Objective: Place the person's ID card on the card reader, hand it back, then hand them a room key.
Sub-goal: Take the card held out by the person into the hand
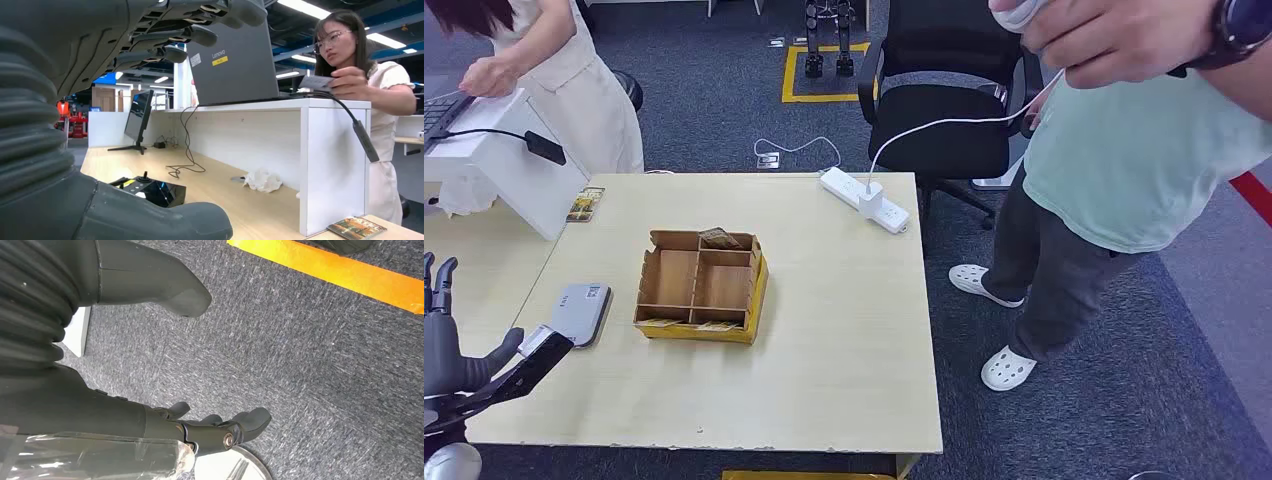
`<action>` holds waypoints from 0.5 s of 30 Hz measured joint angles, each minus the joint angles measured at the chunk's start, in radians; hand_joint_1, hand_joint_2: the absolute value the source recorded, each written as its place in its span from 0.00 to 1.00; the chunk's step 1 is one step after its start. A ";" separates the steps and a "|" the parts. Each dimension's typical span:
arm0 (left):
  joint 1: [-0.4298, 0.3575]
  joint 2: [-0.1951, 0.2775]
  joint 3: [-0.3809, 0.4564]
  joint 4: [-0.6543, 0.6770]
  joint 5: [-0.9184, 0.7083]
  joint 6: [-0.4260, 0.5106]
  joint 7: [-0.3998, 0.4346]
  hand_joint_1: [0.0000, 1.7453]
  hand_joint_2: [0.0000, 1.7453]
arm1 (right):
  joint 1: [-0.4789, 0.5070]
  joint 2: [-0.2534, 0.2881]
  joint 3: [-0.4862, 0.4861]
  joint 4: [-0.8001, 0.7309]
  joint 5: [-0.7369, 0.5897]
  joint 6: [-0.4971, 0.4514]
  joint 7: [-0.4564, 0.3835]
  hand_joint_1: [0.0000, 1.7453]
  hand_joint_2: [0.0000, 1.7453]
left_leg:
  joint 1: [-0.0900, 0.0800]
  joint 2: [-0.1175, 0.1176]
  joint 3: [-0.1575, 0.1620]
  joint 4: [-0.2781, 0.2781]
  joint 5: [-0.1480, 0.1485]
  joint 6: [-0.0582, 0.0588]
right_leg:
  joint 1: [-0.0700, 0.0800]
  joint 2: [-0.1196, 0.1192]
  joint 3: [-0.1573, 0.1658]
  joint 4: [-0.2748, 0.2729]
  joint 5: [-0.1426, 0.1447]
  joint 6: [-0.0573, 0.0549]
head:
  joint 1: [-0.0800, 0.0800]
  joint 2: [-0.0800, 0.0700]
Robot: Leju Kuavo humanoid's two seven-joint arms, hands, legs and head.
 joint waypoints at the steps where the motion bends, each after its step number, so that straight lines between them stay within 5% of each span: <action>1: 0.000 0.000 0.000 0.000 0.000 0.000 0.000 0.00 1.00 | 0.000 0.000 0.000 0.000 0.000 0.000 0.000 0.00 1.00 | 0.000 0.000 0.000 0.000 0.000 0.000 | 0.000 0.000 0.000 0.000 0.000 0.000 | 0.000 0.000; 15: 0.000 0.000 0.000 0.000 -0.005 0.000 0.001 0.00 1.00 | 0.000 0.001 0.000 0.000 0.000 0.001 0.003 0.00 1.00 | 0.000 0.000 0.000 0.000 0.000 0.000 | 0.000 0.000 0.000 0.000 0.000 0.000 | 0.000 0.000</action>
